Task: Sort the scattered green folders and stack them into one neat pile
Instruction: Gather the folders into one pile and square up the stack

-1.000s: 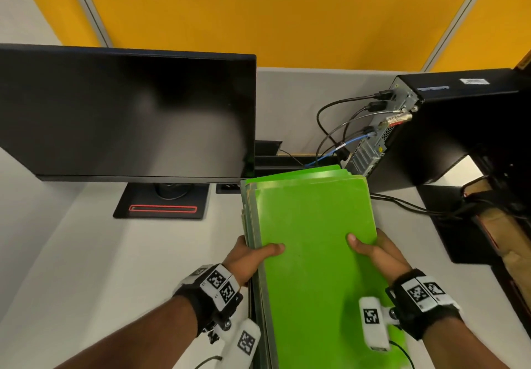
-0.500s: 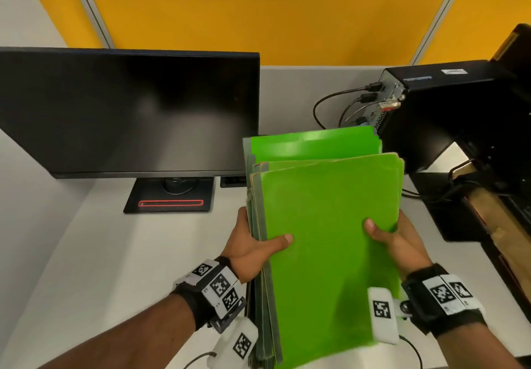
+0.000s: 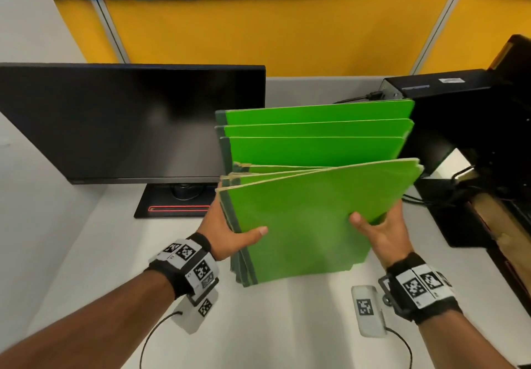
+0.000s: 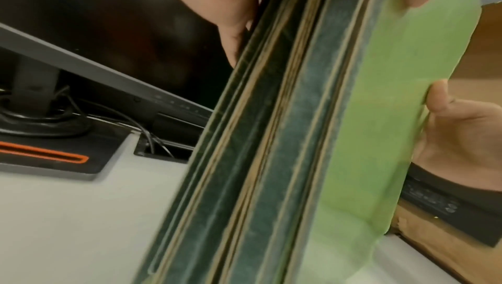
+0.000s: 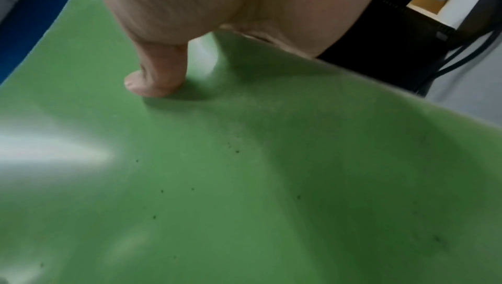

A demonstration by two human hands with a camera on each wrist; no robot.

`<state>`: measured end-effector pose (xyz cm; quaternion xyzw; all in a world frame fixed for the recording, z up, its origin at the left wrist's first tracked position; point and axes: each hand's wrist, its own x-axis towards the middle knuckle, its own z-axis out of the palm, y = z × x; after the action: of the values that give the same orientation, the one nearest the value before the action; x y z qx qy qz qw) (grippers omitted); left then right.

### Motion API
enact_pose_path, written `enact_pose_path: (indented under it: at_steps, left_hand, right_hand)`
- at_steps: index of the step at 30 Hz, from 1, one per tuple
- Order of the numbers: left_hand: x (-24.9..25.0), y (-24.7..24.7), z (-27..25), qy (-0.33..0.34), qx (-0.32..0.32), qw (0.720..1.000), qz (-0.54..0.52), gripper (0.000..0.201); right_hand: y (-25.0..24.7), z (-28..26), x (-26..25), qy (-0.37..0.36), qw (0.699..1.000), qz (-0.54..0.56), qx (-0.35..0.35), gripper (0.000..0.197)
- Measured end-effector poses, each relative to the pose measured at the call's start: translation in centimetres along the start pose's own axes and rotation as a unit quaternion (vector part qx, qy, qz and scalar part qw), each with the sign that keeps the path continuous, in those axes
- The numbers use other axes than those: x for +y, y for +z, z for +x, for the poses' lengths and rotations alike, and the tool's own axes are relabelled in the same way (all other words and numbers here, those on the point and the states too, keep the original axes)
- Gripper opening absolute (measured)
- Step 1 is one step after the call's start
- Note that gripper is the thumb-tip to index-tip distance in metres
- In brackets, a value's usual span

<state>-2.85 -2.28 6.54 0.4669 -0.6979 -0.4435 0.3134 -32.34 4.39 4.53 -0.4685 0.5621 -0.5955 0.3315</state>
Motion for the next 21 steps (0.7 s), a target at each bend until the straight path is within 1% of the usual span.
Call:
enact_pose_path:
  at_steps: [1, 3, 5, 7, 8, 9, 12, 17, 21]
  left_hand:
    - [-0.1, -0.2, -0.1, -0.011, 0.004, 1.000, 0.004, 0.086]
    - [-0.9, -0.5, 0.1, -0.024, 0.003, 1.000, 0.016, 0.108]
    - [-1.3, -0.9, 0.3, -0.030, -0.015, 0.999, 0.036, 0.128]
    - [-1.5, -1.2, 0.2, -0.033, -0.033, 0.998, 0.048, 0.137]
    - [-1.6, -1.3, -0.1, -0.033, -0.037, 0.997, 0.054, 0.139]
    - [-1.7, -1.2, -0.3, -0.034, -0.039, 0.997, 0.061, 0.139]
    - [-2.5, -0.9, -0.9, -0.038, -0.052, 0.997, 0.050, 0.139]
    - [-2.7, -0.4, -0.9, -0.002, -0.055, 0.998, -0.016, 0.135]
    - [-2.3, -0.5, -1.0, 0.032, -0.026, 0.997, -0.072, 0.134]
  right_hand:
    - [0.4, 0.4, -0.1, 0.002, 1.000, -0.016, -0.013, 0.098]
    - [0.7, 0.9, 0.3, 0.018, 0.999, -0.013, -0.023, 0.099]
    - [0.6, 1.0, 0.5, 0.026, 0.999, 0.005, -0.042, 0.101]
    - [0.6, 1.0, 0.5, 0.022, 0.998, 0.014, -0.059, 0.114]
    - [0.6, 0.9, 0.5, 0.020, 0.998, 0.026, -0.057, 0.120]
    - [0.5, 0.9, 0.5, 0.019, 0.998, 0.036, -0.052, 0.121]
    - [0.5, 0.8, 0.5, 0.026, 0.996, 0.045, -0.066, 0.113]
    - [0.6, 0.8, 1.3, 0.023, 0.996, 0.046, -0.068, 0.117]
    - [0.9, 1.3, 1.2, 0.021, 0.994, 0.054, -0.088, 0.121]
